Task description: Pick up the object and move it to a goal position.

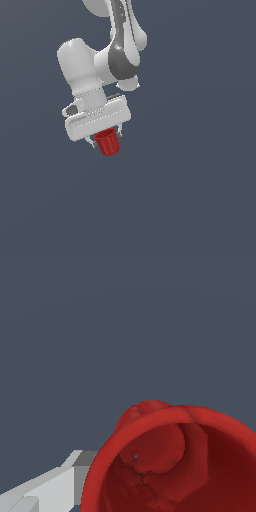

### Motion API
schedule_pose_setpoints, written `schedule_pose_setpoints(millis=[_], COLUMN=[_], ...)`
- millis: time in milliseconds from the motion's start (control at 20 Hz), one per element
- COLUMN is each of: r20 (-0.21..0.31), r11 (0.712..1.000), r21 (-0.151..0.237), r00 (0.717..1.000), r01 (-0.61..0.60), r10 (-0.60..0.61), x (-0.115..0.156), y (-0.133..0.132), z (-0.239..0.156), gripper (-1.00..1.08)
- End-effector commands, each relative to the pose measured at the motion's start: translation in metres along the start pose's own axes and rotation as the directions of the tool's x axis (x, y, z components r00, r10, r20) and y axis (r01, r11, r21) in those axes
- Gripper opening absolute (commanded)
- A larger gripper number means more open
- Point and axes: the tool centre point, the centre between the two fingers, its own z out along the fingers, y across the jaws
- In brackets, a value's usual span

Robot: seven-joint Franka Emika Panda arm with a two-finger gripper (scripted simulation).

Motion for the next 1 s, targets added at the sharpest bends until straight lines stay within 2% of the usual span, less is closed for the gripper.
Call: schedule_pose_setpoints(millis=[0,500,950], r20=[-0.035,-0.185,-0.356], r11=[1.0,0.993,0.973], r21=[0.01,0.052,0.084], r00=[0.999,0.978,0.919], r01=[0.02,0.107,0.213], r10=[-0.019,-0.096,-0.171], x=[0.009,0.043,0.077], y=[0.008,0.046,0.09], z=[-0.01,-0.056,-0.112], gripper=[-1.0,-1.0,-1.0])
